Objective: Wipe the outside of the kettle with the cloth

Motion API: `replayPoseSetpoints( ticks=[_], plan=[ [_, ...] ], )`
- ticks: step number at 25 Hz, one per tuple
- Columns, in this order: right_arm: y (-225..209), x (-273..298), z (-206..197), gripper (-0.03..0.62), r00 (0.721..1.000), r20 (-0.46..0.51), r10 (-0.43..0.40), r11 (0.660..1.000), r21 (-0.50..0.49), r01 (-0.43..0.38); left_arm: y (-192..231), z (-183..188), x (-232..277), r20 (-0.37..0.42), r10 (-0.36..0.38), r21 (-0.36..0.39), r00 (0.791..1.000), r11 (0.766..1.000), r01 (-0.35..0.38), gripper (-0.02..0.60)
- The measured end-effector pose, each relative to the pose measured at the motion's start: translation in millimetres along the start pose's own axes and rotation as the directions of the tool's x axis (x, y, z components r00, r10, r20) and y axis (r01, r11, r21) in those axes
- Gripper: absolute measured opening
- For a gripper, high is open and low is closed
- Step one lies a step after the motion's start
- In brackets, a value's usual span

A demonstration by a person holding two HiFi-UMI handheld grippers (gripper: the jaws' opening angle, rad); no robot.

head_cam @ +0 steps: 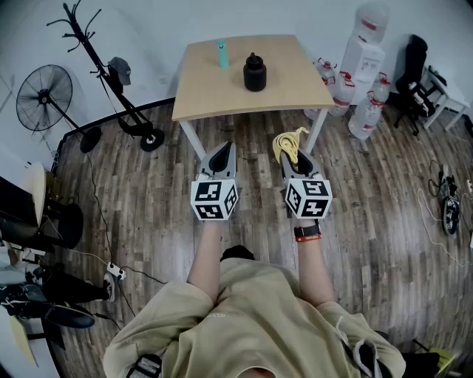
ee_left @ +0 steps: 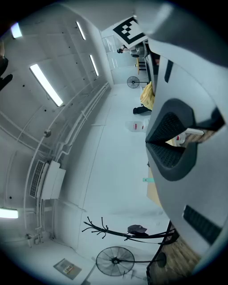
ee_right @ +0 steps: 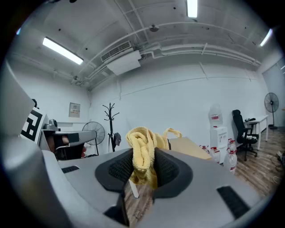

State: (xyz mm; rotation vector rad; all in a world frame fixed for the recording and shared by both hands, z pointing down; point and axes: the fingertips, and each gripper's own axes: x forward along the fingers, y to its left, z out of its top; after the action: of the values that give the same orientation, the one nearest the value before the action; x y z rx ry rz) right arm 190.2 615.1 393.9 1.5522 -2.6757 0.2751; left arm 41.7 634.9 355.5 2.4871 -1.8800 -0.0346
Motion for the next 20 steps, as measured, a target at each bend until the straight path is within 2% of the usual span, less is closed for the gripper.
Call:
replayPoseSetpoints(
  ticks=[5,10,15,20],
  plan=[
    [-5,12,-10,0.133,1.000,-0.009,0.008,1.000,0.006,-0.008,8,-9,11,0.001,0.015,0.005,1.000,1.000,-0.015,0.023],
    [-18,55,-17,0.133,1.000,-0.021,0.008,1.000,-0.002,-0.008,30,-26,53,-0.014,0.013,0.005,1.000,1.000,-0.013,0.023],
    [-32,144,-25,0.133,0.999,-0.048,-0.005,1.000,0.013,0.006,78,-41,127,-0.029,-0.010,0.014,1.000,1.000,0.010,0.023],
    [-38,283,-11,0.135,0.997,-0.079,-0.017,0.998,0.062,0.022,166,-44,236,-0.057,-0.027,-0.002,0.998,1.000,0.027,0.023]
  ],
)
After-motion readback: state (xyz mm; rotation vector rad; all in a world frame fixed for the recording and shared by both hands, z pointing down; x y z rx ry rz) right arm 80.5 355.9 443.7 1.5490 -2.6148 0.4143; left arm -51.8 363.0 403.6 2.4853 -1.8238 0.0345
